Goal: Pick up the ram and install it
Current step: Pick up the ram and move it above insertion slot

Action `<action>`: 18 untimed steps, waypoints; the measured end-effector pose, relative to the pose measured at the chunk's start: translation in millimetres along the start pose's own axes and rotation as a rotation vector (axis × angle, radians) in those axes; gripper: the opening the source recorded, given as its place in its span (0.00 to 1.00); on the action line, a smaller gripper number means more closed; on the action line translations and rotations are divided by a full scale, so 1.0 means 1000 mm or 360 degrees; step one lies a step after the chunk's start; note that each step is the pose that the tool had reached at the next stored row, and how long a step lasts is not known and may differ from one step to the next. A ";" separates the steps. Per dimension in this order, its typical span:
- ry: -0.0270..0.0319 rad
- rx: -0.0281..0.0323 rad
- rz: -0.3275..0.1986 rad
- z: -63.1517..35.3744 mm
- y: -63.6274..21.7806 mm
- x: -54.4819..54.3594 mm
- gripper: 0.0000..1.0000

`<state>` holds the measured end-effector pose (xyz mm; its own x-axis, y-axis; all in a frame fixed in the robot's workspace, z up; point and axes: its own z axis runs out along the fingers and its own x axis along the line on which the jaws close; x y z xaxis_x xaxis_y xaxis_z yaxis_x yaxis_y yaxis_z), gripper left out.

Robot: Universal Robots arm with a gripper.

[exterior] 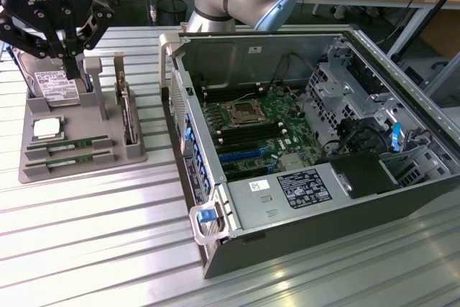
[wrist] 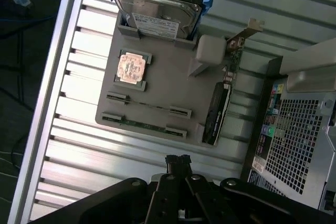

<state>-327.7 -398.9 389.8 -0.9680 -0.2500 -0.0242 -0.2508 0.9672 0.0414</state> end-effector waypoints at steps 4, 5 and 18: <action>0.00016 -0.00008 -0.0038 0.0000 0.0000 0.000 0.10; 0.00021 -0.00010 -0.0048 0.0000 0.0000 0.000 0.10; 0.00058 -0.00031 -0.0139 0.0000 0.0000 0.000 0.10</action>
<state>-327.7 -398.9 389.8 -0.9425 -0.3334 -0.0242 -0.3342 0.9416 0.0413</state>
